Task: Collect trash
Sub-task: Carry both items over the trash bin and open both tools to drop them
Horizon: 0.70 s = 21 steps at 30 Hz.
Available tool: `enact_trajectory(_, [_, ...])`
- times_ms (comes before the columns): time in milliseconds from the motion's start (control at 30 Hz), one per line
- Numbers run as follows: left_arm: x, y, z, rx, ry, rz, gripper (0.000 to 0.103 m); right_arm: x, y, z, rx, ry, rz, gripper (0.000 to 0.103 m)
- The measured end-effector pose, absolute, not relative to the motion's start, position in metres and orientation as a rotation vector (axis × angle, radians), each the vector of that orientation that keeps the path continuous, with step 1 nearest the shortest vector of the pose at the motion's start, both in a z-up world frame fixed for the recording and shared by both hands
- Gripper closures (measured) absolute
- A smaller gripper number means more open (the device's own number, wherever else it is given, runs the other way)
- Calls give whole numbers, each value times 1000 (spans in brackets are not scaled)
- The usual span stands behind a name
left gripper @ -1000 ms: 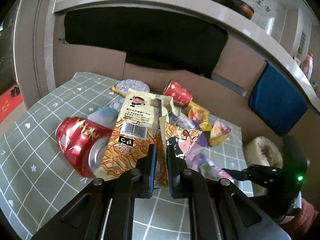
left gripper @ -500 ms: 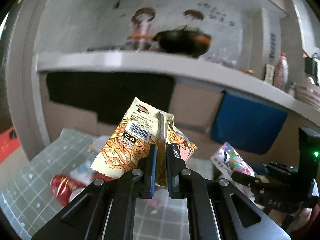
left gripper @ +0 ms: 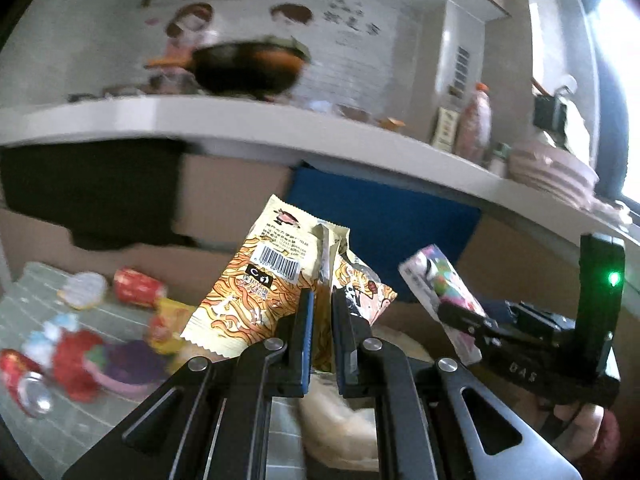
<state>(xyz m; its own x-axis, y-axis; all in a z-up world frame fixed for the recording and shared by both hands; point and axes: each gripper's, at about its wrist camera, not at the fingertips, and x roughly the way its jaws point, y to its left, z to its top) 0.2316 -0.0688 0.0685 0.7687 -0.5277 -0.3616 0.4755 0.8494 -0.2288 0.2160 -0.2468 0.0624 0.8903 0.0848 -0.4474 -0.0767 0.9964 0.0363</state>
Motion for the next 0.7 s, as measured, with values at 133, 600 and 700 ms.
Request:
enact_trajectory(133, [239, -96, 43, -125, 486, -595, 94, 209, -269, 58, 42, 469, 37, 62])
enact_trajectory(600, [268, -149, -19, -82, 667, -665, 94, 228, -299, 18, 93, 541, -15, 61])
enact_trajectory(700, [271, -152, -25, -75, 686, -664, 94, 233, -302, 8, 113, 569, -12, 61])
